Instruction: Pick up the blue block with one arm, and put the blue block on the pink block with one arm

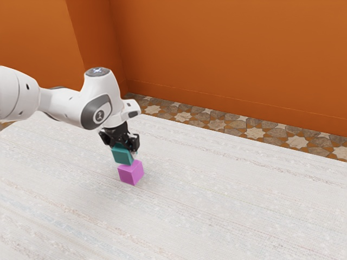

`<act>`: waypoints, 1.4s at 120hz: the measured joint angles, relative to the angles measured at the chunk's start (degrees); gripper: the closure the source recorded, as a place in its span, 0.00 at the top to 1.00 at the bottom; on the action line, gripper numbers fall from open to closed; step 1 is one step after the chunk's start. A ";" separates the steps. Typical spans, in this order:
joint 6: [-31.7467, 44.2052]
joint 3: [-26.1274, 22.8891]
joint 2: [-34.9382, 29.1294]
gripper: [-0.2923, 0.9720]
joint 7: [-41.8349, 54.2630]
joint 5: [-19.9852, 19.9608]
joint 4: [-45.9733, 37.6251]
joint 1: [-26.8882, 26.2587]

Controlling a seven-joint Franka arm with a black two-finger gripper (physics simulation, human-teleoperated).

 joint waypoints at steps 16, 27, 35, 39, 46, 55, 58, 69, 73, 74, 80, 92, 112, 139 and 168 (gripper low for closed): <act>0.04 -0.05 -0.23 0.52 0.28 -0.38 -0.47 -0.25; 0.06 -0.12 -0.58 0.52 0.39 -0.80 -0.98 -0.77; 0.07 -0.14 -1.02 0.52 0.46 -1.20 -1.43 -0.88; 0.07 -0.15 -1.30 0.52 0.50 -1.35 -1.74 -0.89; 0.08 -0.15 -1.70 0.52 0.55 -1.54 -2.07 -0.90; 0.08 -0.19 -2.40 0.52 0.70 -1.65 -2.93 -0.99; 0.08 -0.32 -2.71 0.53 0.85 -1.65 -3.32 -1.04; 0.09 -0.62 -3.70 0.52 1.46 -1.67 -4.55 -1.18; 0.09 -0.65 -3.82 0.52 1.84 -1.68 -4.70 -1.12; 0.09 -0.65 -3.84 0.52 1.93 -1.69 -4.73 -1.09; 0.09 -0.67 -3.91 0.52 2.48 -1.74 -4.77 -0.79; 0.09 -0.68 -3.94 0.52 3.45 -1.80 -4.79 -0.49; 0.10 -0.64 -3.34 0.52 4.77 -1.72 -4.22 -0.13; 0.11 -0.67 -2.17 0.52 6.30 -1.52 -3.10 0.15; 0.12 -0.68 -1.67 0.52 7.62 -1.51 -2.00 0.15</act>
